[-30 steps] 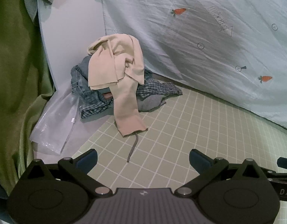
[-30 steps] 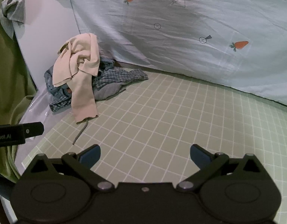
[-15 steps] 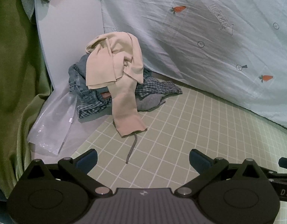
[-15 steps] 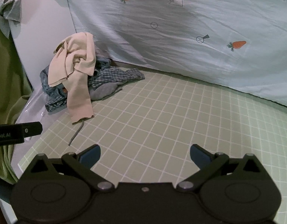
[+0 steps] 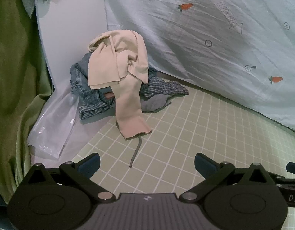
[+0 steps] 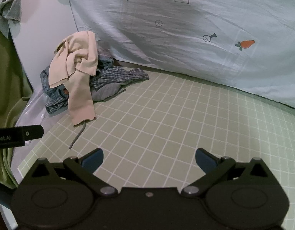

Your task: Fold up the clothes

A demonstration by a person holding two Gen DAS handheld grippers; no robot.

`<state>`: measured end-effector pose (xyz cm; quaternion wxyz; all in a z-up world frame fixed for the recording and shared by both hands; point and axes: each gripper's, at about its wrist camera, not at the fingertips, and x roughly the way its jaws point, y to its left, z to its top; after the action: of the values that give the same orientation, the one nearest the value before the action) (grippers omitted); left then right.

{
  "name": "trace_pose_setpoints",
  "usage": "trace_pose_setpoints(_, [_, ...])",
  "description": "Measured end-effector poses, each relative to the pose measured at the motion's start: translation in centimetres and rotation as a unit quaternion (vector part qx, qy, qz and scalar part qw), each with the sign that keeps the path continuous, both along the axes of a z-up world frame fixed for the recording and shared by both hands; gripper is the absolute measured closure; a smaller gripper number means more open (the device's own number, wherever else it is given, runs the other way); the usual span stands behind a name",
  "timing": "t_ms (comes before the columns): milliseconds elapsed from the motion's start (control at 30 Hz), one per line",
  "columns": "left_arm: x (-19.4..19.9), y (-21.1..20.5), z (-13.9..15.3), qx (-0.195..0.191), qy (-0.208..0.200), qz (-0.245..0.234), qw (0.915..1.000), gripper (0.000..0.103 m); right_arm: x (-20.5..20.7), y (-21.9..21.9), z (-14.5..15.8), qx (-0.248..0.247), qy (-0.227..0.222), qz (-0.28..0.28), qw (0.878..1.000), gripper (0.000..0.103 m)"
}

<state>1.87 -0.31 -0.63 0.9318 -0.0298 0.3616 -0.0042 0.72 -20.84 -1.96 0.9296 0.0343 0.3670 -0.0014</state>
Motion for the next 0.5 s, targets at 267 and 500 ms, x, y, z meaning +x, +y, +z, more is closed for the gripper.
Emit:
trace_pose_setpoints(267, [0.3,0.04,-0.12,0.001,0.003,-0.001,1.0,0.0,0.23,0.2,0.12,-0.001,-0.001,0.01,1.0,0.0])
trace_pose_setpoints(500, [0.55,0.03,-0.25,0.002,0.007,-0.002,1.0,0.0,0.47,0.18,-0.04,0.004,0.001,0.009,1.0,0.0])
